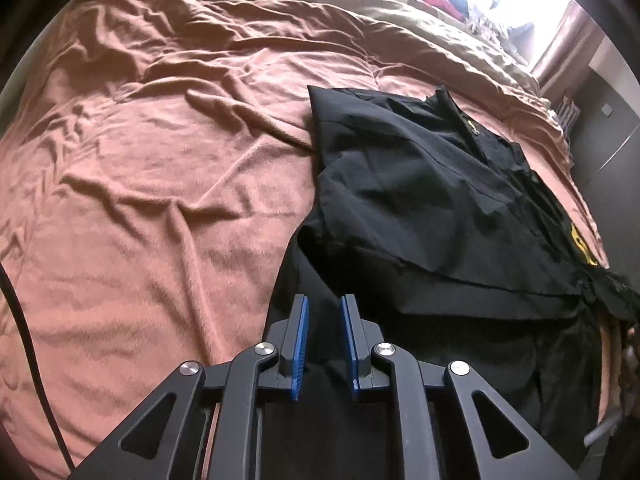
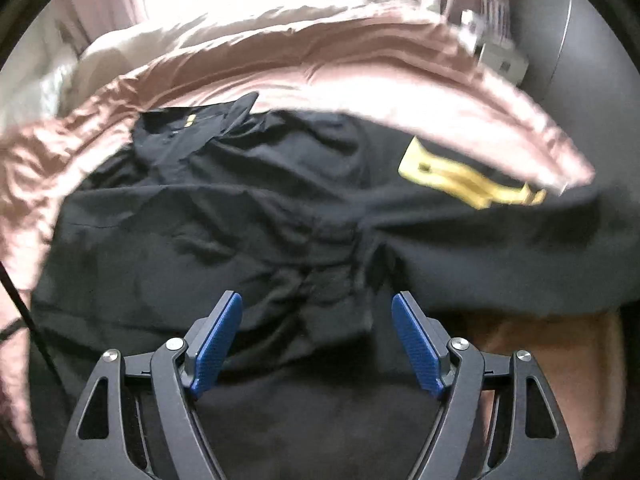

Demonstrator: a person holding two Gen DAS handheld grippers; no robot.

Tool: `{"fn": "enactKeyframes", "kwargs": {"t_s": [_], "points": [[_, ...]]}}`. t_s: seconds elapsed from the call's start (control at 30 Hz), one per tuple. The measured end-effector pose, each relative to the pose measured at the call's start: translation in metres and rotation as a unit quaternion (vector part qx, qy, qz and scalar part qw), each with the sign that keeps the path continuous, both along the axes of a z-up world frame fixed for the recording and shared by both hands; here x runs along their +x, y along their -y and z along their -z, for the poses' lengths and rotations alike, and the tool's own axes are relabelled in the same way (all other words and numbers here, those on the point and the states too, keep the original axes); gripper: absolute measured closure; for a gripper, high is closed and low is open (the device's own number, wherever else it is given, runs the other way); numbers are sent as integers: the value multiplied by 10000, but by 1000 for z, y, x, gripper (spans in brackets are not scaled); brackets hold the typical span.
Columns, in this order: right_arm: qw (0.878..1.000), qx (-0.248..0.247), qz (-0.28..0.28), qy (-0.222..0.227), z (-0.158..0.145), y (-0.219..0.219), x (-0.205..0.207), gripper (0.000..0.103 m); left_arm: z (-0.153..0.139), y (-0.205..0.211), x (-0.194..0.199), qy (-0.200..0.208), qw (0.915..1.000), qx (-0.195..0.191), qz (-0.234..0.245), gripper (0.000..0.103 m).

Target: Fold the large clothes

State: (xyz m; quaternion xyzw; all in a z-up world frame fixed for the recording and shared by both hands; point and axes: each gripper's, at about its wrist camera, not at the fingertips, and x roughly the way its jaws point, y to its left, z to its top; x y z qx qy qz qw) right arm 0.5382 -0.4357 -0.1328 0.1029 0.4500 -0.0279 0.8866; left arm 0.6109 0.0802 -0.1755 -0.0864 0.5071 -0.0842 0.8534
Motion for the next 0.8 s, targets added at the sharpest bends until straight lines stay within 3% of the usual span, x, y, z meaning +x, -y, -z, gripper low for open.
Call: {"fn": "enactKeyframes", "kwargs": {"t_s": [0.1, 0.17, 0.27, 0.33, 0.43, 0.6, 0.7, 0.77, 0.8], "points": [[9976, 661, -148, -152, 19, 7, -5, 27, 1, 3, 6, -19, 10000, 38, -1, 86], [9946, 984, -231, -246, 30, 7, -2, 34, 3, 6, 9, -23, 10000, 75, 5, 86], [9941, 999, -154, -405, 50, 12, 15, 54, 6, 9, 14, -47, 9999, 134, 19, 87], [9926, 1101, -36, -506, 62, 20, 27, 78, 10, 13, 17, -76, 9997, 211, 37, 89], [9925, 1164, 96, -360, 68, 26, 40, 90, 15, 15, 22, -98, 9994, 340, -9, 93], [9948, 1009, 137, -21, 62, 25, 48, 91, 18, 10, 27, -134, 9989, 386, -246, 97], [9947, 1021, 1, -111, 59, 27, 39, 90, 14, 10, 25, -122, 9986, 377, -341, 97], [9923, 1225, -108, -159, 56, 30, 32, 84, 6, 11, 20, -58, 9986, 378, -359, 97], [9916, 1280, -143, -113, 54, 33, 26, 72, 3, 12, 18, -25, 9987, 363, -364, 97]]}}
